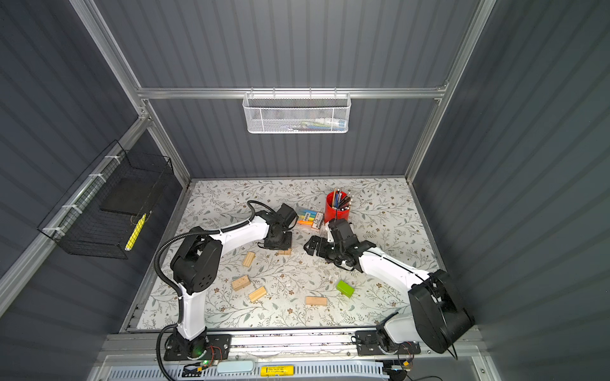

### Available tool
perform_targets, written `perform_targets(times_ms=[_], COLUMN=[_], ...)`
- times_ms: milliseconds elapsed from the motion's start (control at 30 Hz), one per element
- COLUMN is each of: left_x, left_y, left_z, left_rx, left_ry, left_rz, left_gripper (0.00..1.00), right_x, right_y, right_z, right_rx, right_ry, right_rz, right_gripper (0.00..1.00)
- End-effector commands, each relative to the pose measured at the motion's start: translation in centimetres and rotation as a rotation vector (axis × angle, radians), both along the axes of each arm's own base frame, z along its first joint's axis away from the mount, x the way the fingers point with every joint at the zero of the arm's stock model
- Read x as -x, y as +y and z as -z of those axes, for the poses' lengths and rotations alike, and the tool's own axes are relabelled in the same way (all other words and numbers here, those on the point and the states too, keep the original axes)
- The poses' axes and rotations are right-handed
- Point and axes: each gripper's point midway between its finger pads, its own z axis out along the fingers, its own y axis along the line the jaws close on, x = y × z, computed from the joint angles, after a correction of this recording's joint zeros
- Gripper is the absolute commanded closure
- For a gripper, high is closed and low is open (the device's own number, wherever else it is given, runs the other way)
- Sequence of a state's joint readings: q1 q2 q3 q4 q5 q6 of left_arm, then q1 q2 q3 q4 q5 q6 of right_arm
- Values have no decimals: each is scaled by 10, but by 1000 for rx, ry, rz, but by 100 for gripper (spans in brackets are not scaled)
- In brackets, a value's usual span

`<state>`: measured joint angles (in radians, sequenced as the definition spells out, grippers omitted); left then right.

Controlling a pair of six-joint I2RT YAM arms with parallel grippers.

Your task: Build the wood block tower

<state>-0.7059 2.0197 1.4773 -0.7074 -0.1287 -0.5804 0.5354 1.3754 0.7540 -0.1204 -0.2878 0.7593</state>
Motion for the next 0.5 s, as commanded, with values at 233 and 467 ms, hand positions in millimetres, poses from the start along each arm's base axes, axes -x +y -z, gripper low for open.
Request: perform_targets(times_ms=[233, 467], left_x=[4, 5], left_y=[2, 3], left_z=[-14, -16], left_rx=[36, 37], left_ry=[-5, -5], left_rz=[-16, -23], left_gripper=[68, 68], right_x=[-6, -6], right_y=[3, 4], right_z=[-10, -10], right_rx=[-20, -21], right_ry=[-14, -15], right_rz=[5, 4], right_gripper=[1, 1])
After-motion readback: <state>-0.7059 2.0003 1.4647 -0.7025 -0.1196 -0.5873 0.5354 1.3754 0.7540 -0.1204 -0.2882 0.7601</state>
